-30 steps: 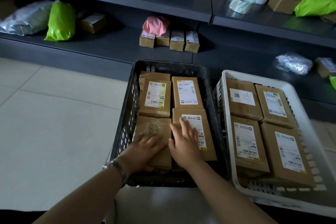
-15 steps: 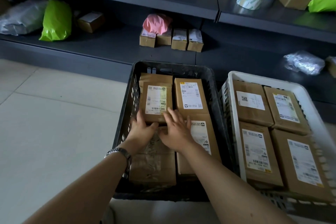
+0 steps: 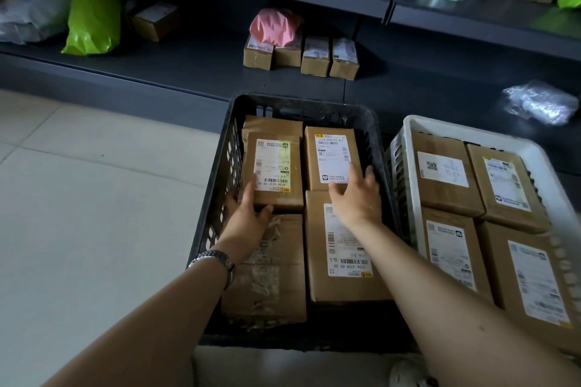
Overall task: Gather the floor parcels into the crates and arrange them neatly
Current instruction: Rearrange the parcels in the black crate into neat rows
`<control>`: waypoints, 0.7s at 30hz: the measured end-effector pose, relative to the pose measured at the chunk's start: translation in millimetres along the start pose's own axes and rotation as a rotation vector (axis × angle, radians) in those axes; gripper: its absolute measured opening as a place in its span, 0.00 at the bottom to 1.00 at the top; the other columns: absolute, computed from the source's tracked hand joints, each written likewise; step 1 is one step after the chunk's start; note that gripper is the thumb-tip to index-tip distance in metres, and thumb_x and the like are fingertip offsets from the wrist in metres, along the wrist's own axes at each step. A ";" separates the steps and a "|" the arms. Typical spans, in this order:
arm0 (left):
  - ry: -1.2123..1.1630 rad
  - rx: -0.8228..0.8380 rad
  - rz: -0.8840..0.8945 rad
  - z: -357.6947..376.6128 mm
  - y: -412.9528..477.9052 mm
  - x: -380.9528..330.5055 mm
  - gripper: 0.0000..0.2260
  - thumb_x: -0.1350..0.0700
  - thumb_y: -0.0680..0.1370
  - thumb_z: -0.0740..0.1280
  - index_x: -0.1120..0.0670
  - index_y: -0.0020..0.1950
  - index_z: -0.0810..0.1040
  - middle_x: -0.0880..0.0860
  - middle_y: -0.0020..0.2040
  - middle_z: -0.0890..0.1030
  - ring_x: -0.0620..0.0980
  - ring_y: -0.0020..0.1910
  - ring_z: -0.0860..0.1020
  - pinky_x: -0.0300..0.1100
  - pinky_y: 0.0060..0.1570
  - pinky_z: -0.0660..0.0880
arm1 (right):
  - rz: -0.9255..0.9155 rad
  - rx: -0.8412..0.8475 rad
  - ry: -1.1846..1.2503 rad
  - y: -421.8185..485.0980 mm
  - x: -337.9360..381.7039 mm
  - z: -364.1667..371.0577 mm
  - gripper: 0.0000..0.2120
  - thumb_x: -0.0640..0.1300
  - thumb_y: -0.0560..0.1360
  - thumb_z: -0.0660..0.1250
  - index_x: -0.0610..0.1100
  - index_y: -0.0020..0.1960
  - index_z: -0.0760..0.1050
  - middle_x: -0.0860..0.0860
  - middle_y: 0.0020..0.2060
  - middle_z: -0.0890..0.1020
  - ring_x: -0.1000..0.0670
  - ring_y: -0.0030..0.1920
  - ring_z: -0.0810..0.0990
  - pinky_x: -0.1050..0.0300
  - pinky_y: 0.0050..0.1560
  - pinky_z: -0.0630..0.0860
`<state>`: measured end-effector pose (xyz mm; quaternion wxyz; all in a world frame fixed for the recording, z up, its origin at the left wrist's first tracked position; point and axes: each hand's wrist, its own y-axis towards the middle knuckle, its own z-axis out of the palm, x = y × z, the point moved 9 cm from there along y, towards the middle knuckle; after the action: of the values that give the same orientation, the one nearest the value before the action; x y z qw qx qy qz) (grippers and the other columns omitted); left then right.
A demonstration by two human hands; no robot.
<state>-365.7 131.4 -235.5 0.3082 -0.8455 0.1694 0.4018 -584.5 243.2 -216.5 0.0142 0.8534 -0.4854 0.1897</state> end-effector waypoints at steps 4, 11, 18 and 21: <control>0.022 -0.006 -0.004 2.3 2.5 0.0 0.34 0.56 0.82 0.60 0.34 0.77 0.41 0.56 0.77 0.47 0.38 0.39 0.67 0.31 0.34 0.68 | -0.009 0.025 -0.051 -4.1 -3.3 15.7 0.30 0.61 0.80 0.53 0.52 0.79 0.53 0.41 0.69 0.67 0.41 0.68 0.67 0.46 0.65 0.69; 0.123 -0.031 0.016 3.8 7.3 7.8 0.35 0.52 0.82 0.59 0.32 0.75 0.37 0.54 0.76 0.52 0.44 0.44 0.71 0.41 0.39 0.70 | -0.021 0.012 -0.131 -19.6 -8.5 17.2 0.29 0.62 0.82 0.47 0.55 0.80 0.49 0.42 0.72 0.64 0.41 0.71 0.63 0.47 0.66 0.65; 0.061 -0.041 0.003 1.9 3.7 6.5 0.35 0.54 0.82 0.61 0.32 0.76 0.40 0.55 0.76 0.51 0.48 0.48 0.72 0.41 0.40 0.71 | -0.034 0.074 -0.130 -30.0 -13.8 19.0 0.30 0.63 0.81 0.46 0.57 0.80 0.45 0.43 0.76 0.59 0.41 0.75 0.58 0.46 0.69 0.64; 0.153 -0.149 0.101 -2.0 -3.4 -7.7 0.35 0.56 0.79 0.64 0.40 0.79 0.47 0.52 0.78 0.43 0.55 0.66 0.68 0.49 0.60 0.72 | 0.006 0.077 -0.051 -24.6 -12.2 16.3 0.31 0.60 0.81 0.51 0.55 0.80 0.45 0.42 0.78 0.53 0.41 0.76 0.56 0.45 0.73 0.59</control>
<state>-367.5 132.9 -227.3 0.2102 -0.8845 0.2045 0.3628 -564.6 262.8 -231.9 -0.0314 0.8564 -0.4805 0.1863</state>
